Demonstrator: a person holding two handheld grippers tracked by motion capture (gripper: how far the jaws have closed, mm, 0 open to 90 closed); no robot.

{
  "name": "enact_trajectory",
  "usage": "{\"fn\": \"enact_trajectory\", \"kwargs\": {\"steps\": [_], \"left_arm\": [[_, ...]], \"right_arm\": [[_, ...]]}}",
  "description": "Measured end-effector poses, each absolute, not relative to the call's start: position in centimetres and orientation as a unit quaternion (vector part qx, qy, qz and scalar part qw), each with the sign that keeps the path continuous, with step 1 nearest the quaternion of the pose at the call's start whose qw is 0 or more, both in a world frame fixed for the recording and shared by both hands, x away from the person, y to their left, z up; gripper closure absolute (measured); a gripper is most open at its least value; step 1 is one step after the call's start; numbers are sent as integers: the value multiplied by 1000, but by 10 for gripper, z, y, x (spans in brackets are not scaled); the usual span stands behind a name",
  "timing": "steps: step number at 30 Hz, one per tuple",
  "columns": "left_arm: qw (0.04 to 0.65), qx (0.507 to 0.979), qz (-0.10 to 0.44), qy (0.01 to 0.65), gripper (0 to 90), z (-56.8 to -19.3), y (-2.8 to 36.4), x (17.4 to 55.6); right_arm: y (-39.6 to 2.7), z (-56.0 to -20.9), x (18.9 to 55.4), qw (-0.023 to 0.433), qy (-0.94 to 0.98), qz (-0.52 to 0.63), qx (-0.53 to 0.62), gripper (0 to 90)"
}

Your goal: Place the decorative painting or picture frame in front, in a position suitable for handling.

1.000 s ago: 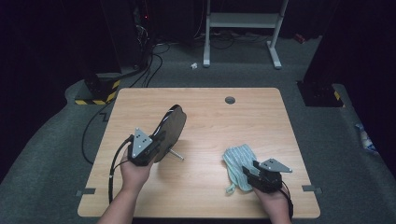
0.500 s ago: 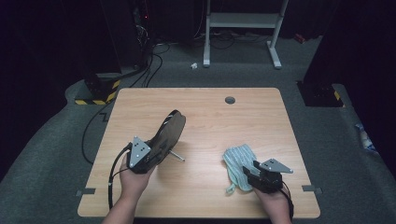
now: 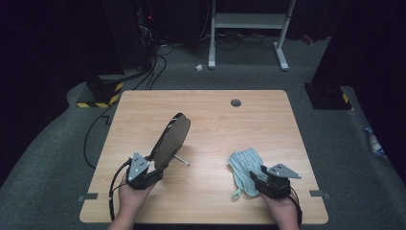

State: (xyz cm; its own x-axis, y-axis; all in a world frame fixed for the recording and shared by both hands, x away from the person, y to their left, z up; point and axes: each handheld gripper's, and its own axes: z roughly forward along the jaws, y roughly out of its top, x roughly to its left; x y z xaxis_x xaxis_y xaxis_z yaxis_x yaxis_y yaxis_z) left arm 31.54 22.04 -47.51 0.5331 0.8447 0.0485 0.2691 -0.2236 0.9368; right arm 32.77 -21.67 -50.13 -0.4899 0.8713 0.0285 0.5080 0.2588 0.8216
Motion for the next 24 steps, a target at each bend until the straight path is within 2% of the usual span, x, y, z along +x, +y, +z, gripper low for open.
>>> {"fn": "enact_trajectory", "kwargs": {"steps": [9,24], "left_arm": [[473,737,274,397,477,-504,227,314],[475,736,259,408,552,-508,232,308]], "right_arm": [[-216,-507,332,217,763,401,459,476],[-219,-507,331,217,761,403,460,478]]}}
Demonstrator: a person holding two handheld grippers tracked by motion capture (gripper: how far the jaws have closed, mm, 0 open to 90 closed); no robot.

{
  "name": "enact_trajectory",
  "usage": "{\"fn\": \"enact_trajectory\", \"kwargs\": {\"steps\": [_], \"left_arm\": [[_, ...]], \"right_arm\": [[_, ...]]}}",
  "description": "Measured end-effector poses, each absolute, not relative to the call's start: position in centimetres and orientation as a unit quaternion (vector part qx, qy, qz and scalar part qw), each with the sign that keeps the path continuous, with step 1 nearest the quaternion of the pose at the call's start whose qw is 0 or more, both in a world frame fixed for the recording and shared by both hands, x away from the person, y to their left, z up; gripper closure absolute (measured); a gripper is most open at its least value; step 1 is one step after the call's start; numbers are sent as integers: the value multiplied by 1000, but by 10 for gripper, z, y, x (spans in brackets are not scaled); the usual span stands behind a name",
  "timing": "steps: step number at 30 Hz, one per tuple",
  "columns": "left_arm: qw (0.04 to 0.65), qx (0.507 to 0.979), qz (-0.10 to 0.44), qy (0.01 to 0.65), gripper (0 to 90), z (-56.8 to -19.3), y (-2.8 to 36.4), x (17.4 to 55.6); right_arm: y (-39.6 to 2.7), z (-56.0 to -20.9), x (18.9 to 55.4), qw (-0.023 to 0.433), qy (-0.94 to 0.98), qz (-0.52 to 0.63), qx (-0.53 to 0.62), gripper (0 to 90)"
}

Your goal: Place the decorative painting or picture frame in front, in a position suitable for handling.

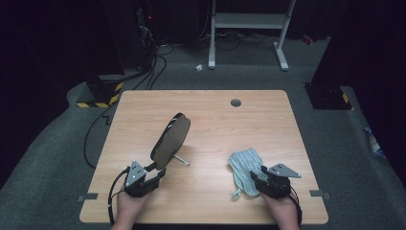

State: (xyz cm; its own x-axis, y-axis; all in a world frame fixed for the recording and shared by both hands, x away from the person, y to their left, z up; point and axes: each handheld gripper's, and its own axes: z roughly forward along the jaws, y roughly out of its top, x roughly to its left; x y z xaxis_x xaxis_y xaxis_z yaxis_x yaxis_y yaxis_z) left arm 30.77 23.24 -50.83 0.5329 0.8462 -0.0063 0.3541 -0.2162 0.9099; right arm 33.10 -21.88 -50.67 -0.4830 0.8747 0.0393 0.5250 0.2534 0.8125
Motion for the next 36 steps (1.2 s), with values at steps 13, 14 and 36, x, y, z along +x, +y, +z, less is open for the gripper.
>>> {"fn": "enact_trajectory", "kwargs": {"steps": [13,14,36], "left_arm": [[474,744,253,397,569,-509,225,304],[474,746,251,394,569,-509,224,303],[486,764,218,365,562,-509,195,299]], "right_arm": [[-220,-506,332,220,761,402,459,478],[-220,-507,332,220,761,402,459,477],[-219,-507,332,220,762,400,459,477]]}}
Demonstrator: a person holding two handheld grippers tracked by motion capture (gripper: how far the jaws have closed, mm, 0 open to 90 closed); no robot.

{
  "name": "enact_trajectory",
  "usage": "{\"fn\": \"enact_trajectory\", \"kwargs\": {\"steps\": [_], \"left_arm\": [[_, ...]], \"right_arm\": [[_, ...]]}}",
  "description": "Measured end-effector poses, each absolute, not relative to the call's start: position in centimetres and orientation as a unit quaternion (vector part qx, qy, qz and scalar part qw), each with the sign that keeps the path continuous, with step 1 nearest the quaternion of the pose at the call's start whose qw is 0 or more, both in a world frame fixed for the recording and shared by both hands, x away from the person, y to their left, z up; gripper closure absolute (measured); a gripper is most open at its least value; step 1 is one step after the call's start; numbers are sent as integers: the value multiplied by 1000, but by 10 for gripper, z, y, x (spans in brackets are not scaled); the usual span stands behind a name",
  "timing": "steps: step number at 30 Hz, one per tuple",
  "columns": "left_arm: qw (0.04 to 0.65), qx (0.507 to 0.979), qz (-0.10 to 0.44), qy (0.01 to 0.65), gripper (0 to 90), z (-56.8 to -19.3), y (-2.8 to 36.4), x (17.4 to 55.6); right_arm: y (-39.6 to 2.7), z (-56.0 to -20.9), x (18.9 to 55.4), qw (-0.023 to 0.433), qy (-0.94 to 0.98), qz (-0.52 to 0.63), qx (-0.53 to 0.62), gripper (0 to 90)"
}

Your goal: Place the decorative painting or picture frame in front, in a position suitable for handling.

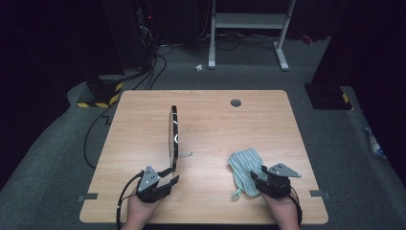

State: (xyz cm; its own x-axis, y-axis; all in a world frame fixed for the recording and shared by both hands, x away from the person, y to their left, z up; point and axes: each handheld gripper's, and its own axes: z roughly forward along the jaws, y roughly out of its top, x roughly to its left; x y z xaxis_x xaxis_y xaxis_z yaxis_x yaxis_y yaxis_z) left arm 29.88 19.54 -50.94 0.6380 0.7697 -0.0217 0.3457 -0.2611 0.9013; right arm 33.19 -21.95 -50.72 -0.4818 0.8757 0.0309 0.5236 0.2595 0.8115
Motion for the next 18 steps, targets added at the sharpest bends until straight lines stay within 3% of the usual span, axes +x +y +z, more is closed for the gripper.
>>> {"fn": "enact_trajectory", "kwargs": {"steps": [18], "left_arm": [[488,773,205,351,563,-510,177,309]], "right_arm": [[-233,-508,321,229,753,395,474,478]]}}
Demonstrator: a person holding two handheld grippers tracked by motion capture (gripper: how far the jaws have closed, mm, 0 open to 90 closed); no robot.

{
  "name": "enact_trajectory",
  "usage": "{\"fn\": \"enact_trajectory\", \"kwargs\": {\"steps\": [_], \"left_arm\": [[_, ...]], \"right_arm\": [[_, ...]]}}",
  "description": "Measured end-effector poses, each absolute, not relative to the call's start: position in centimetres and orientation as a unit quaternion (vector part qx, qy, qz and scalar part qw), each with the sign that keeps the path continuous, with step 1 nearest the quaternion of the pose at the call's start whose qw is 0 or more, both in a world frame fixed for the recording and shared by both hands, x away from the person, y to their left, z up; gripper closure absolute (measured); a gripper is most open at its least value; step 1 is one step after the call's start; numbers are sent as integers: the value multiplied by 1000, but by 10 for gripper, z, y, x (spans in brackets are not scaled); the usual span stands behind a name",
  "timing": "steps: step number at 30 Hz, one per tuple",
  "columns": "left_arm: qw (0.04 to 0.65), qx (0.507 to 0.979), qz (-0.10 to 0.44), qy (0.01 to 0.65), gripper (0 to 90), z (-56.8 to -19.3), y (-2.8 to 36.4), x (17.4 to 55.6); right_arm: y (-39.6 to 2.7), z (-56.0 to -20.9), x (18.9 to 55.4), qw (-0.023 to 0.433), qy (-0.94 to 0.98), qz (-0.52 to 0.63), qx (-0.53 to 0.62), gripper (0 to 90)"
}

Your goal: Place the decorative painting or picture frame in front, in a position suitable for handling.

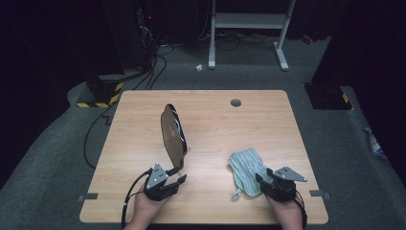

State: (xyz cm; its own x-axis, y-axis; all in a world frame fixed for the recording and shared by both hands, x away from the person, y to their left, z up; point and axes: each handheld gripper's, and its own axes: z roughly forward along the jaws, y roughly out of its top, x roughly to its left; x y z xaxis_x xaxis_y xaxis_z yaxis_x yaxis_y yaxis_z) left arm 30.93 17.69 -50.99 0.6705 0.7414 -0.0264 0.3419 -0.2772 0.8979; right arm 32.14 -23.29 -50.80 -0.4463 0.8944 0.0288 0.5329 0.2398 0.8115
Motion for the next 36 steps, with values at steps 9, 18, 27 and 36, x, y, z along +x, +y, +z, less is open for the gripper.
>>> {"fn": "enact_trajectory", "kwargs": {"steps": [9,18,27,36], "left_arm": [[493,771,198,352,562,-511,172,319],[490,775,194,349,562,-512,161,328],[483,779,194,351,552,-516,149,342],[482,776,197,355,551,-520,142,355]], "right_arm": [[-237,-509,315,233,750,390,481,478],[-244,-510,308,238,745,386,490,478],[-251,-510,303,244,740,382,498,477],[-256,-511,296,249,733,377,510,478]]}}
